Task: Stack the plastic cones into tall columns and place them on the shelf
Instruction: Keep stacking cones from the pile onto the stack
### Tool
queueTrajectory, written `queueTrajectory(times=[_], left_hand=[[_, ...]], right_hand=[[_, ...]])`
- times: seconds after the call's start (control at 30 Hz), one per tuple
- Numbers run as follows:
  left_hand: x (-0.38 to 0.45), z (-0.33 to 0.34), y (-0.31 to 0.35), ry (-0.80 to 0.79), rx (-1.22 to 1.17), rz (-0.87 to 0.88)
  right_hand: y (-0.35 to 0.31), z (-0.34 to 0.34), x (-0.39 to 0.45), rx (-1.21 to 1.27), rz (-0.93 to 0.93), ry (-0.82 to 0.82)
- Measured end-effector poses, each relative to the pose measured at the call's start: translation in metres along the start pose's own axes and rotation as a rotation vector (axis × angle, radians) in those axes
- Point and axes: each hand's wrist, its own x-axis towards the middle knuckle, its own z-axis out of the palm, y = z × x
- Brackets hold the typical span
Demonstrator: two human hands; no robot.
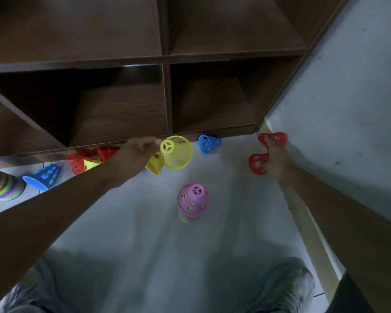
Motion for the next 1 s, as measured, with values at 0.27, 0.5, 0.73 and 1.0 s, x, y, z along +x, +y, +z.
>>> queueTrajectory(times=[0.27, 0.5, 0.73, 1.0], left_hand=[[-0.035, 0.006, 0.038, -0.243, 0.06, 0.08], [-0.051, 0.001, 0.051, -0.353, -0.035, 0.055], [-0.056, -0.001, 0.059, -0.276, -0.075, 0.038], [-0.065, 0.035, 0.045, -0.233, 0.111, 0.062]], right_hand=[[-0.037, -0.031, -0.039, -0.061, -0.03, 0.039], [-0.08, -0.054, -0.083, -0.056, -0.163, 0.062], [-0.137, -0.09, -0.145, -0.164, -0.36, 0.041], [-0.176, -0.129, -0.207, -0.151, -0.428, 0.074]])
